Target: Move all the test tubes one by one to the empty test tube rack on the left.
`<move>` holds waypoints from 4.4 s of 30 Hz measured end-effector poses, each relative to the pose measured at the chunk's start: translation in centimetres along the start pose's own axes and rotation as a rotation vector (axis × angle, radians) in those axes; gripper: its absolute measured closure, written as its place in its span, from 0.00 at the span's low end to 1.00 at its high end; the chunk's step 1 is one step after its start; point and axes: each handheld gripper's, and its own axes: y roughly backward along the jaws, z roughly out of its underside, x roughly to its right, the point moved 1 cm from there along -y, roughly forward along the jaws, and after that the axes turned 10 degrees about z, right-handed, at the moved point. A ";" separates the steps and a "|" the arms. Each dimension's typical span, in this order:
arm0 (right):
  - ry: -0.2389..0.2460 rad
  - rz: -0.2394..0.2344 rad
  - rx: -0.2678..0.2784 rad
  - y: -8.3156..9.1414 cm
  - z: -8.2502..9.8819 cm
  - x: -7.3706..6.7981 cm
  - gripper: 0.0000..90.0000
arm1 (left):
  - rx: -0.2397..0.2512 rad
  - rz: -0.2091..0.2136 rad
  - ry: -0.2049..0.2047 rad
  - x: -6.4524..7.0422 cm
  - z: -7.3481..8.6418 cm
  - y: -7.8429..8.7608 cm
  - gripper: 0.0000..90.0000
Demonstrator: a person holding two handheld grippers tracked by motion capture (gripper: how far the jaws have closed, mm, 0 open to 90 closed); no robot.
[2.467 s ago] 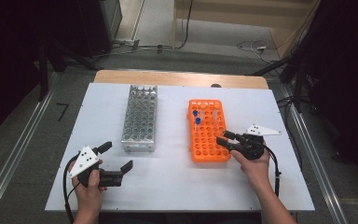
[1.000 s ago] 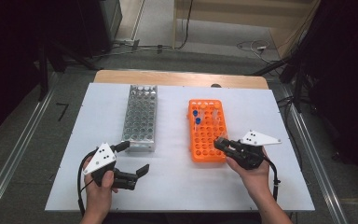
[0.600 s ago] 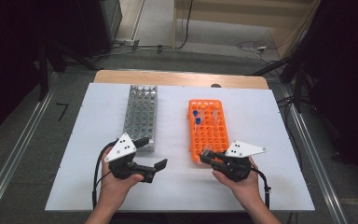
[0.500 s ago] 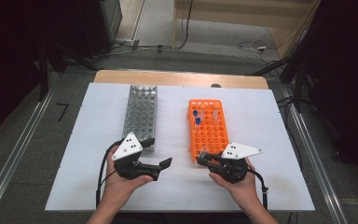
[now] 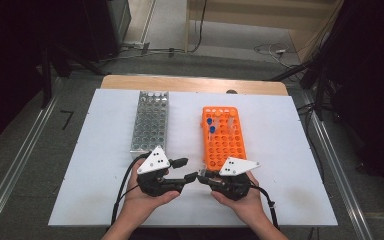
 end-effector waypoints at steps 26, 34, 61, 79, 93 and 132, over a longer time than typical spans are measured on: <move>0.065 -0.026 -0.013 -0.6 -0.5 -1.9 0.82 | -0.077 -0.014 -0.043 0.7 0.3 -1.6 0.84; 0.040 -0.048 0.000 -0.6 -0.4 -1.6 0.70 | -0.065 -0.015 -0.031 0.4 0.3 -1.2 0.85; -0.125 0.082 0.125 7.2 2.9 5.2 0.00 | -0.019 -0.106 -0.009 -3.0 -1.9 2.4 0.85; -0.216 0.216 0.124 11.3 7.0 9.9 0.00 | -0.007 -0.150 -0.002 -6.4 -4.6 2.9 0.85; -0.246 0.235 0.123 11.3 8.2 11.3 0.00 | -0.001 -0.197 0.004 -9.5 -6.7 3.1 0.85; -0.264 0.232 0.108 11.0 9.2 11.8 0.00 | 0.087 -0.404 0.083 -20.5 -11.4 1.2 0.85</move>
